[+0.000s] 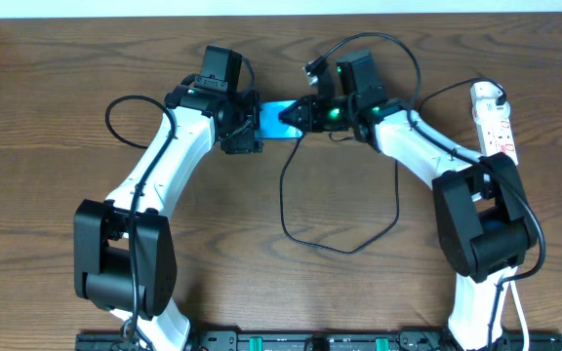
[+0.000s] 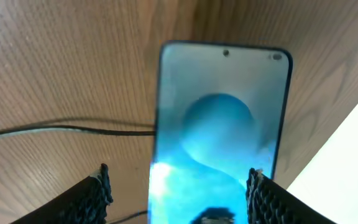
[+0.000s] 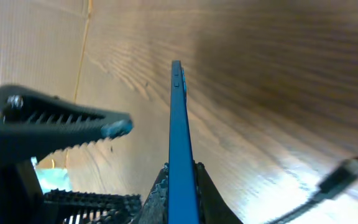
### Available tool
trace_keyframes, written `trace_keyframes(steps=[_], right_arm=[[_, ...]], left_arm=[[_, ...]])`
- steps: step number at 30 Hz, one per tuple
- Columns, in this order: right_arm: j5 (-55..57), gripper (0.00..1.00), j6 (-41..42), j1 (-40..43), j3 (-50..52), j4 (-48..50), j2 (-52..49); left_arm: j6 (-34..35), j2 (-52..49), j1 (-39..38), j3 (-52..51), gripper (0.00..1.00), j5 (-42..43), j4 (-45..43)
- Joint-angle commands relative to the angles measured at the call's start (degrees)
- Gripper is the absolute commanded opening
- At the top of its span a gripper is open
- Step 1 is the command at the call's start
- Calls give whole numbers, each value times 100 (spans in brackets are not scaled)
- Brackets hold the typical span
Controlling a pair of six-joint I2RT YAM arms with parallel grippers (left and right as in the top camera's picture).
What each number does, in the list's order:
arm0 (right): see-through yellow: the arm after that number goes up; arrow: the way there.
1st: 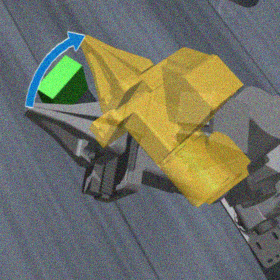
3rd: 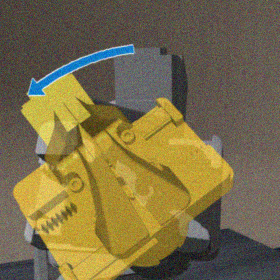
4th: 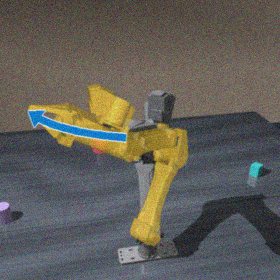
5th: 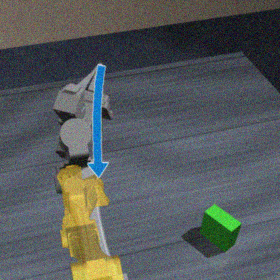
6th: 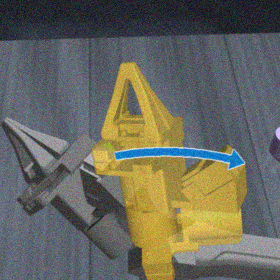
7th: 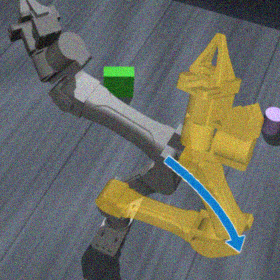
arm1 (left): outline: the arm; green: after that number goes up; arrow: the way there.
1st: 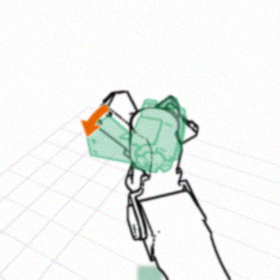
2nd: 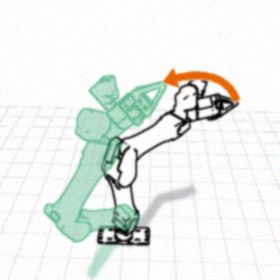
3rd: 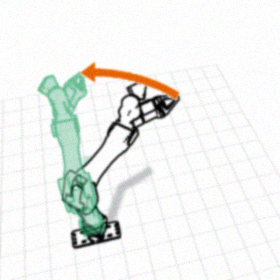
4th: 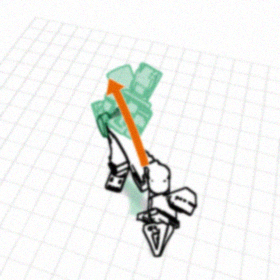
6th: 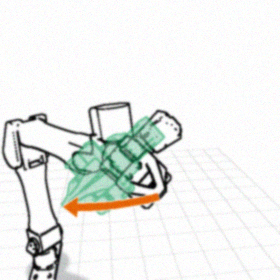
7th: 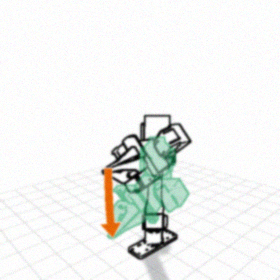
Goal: Plug charger to phone and switch on socket
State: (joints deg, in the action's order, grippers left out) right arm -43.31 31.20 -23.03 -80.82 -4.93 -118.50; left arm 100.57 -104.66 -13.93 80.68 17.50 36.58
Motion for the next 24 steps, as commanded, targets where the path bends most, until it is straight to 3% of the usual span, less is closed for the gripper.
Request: trace_keyframes(steps=[1,8,17,24], right_arm=[[-323,1,299,251,0,68,42],[-1062,1,1305,702,0,876,42],[-1226,1,3606,1049,0,2000,42],[-1104,1,5580,929,0,2144,42]], left_arm=[[-1001,131,13,17,70,4,17],[-2962,131,15,17,70,203,-455],[-3178,131,13,17,70,546,-1235],[-3130,131,13,17,70,549,-1934]])
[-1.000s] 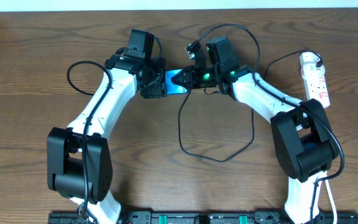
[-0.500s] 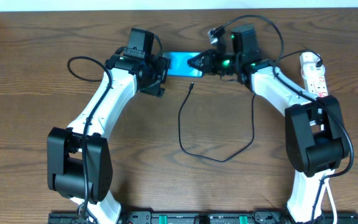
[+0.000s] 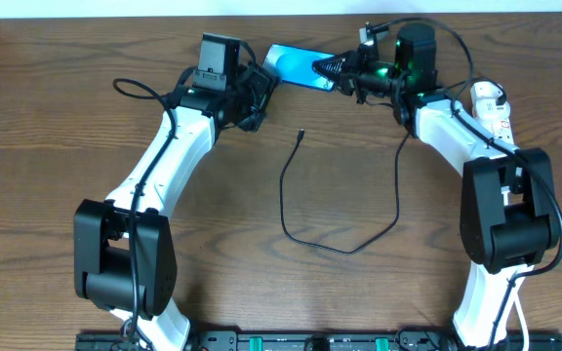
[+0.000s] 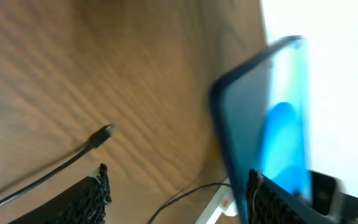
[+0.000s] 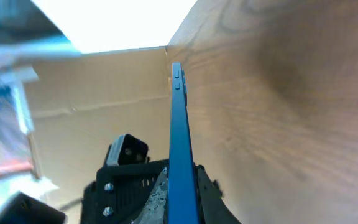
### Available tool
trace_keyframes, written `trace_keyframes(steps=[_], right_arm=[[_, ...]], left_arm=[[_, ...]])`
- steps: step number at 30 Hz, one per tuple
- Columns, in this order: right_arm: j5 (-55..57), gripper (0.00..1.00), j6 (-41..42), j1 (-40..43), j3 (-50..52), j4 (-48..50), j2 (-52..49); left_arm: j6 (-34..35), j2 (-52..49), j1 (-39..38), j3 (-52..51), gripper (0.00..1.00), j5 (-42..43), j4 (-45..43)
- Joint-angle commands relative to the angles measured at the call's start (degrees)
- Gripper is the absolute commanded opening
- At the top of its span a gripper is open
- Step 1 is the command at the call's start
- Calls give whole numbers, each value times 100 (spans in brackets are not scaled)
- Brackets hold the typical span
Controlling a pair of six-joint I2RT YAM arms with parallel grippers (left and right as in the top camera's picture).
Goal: Plug charger to phone and switch on socket
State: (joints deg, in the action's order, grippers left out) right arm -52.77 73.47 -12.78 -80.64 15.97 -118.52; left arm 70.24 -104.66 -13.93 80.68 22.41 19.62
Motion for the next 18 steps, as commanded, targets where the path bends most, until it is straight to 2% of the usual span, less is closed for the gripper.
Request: trace_keyframes(steps=[1,6,13,18], right_arm=[[-160,2,1486,-122,-17,57,44],[-227,1,1985,-234,-17,61,44],[-546,1,2339,-293,-17,339,44],[-542,1,2610,-422,-17,404,44]], left_arm=[[-96,131,13,17,70,59,-341],[-98,131,13,17,70,98,-835],[-85,131,13,17,69,96,-1012],[229,131,13,17,58,96,-1099]])
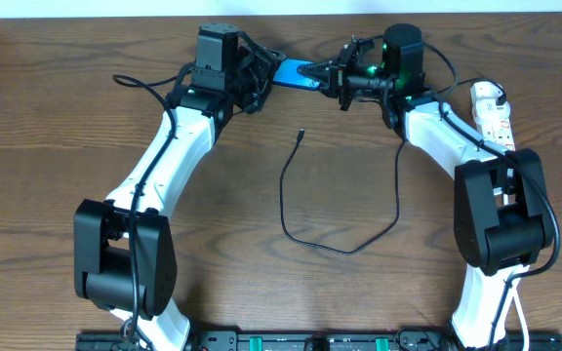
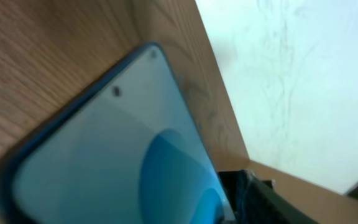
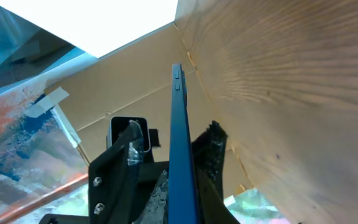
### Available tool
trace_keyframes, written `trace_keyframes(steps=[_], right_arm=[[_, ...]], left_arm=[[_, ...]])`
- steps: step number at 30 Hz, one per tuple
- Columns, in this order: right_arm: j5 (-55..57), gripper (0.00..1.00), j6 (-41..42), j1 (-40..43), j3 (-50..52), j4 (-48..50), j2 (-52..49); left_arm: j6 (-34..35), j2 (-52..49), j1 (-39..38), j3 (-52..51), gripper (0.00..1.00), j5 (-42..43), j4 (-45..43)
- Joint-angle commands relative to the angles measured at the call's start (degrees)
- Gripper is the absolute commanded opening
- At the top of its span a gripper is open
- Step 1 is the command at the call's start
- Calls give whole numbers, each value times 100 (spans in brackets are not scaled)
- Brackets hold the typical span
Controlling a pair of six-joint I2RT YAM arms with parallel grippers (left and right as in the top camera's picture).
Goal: Plug charger to phone and switch on socket
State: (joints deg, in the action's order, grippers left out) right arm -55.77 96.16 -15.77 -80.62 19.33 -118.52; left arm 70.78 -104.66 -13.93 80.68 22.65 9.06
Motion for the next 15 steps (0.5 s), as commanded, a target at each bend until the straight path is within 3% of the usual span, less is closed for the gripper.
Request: trace_keyframes(steps=[1,10,15], right_arm=[[-243,1,409,-151,-20,79,44],[-291,1,962,-212,-20,468,44],[-291,1,1060,-236,-20,581,44]], left_arm=[[243,131,13,17,57,70,-44],[459,131,13,17,50,-109,-44],[942,131,13,17,41,-284,-46]])
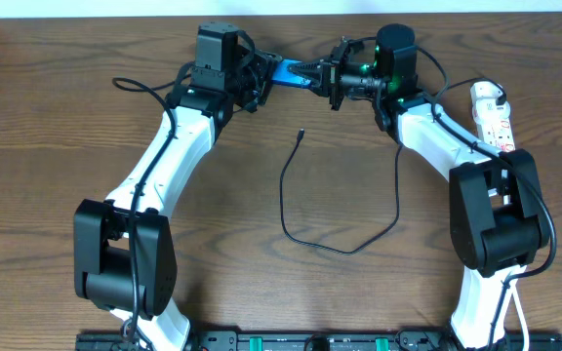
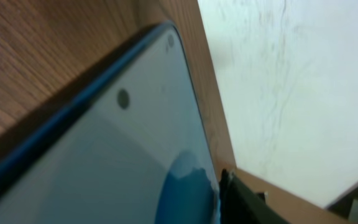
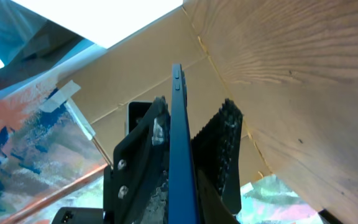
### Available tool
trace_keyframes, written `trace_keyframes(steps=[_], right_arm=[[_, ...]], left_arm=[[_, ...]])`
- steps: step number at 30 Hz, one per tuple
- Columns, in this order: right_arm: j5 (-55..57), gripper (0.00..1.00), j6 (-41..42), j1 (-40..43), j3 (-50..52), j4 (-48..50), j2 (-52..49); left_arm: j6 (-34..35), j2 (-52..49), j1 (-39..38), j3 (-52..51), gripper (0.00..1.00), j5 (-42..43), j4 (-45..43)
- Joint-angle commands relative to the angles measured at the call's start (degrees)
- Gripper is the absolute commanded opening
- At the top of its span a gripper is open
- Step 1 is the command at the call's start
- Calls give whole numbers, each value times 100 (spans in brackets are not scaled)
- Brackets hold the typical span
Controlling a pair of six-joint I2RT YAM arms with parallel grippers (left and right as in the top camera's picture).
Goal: Plug charger to phone and switch on socket
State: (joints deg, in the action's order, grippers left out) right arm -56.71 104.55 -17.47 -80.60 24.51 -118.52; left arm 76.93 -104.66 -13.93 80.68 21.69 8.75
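Note:
The blue phone (image 1: 289, 70) hangs in the air near the table's back edge between both arms. My right gripper (image 1: 322, 76) is shut on its right end; in the right wrist view the phone (image 3: 178, 124) stands edge-on out of that gripper (image 3: 179, 208). My left gripper (image 1: 261, 80) is open with its fingers (image 3: 222, 143) on either side of the phone's far end. In the left wrist view the screen (image 2: 104, 155) fills the frame beside one black finger (image 2: 241, 202). The black charger cable (image 1: 286, 195) lies loose on the table, its plug end (image 1: 301, 134) free.
A white power strip (image 1: 494, 122) lies at the right edge of the wooden table (image 1: 66, 195), with the cable running towards it. The back edge of the table is just behind both grippers.
My left gripper has come closer over the phone's free end and its fingers stand nearer together around it. The right gripper holds the phone a little further left.
My right gripper held the phone low over the back middle of the table, beside the open left gripper. Then the phone was up near the back edge, clear of the left gripper. The left gripper then neared its free end and now straddles it.

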Motion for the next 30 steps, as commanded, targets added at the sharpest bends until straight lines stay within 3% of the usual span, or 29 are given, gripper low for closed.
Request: trace_keyframes(steps=[1,13,17,22,30], right_arm=[[-188,1,219,-63,-22,59,44],[-175,1,278,-72,-22,55,44],[-175,1,278,-74,-22,55,44],[-177,2,275,-79,-22,55,44],[-175,2,271,-125,-22,55,44]], left_arm=[[396,131,13,17,41,-221,-31],[553,131,13,17,21,-481,-540],[592,131,13,17,19,-481,-654],[769,131,13,17,8,-481,-654],[791,131,13,17,7,-483,-673]])
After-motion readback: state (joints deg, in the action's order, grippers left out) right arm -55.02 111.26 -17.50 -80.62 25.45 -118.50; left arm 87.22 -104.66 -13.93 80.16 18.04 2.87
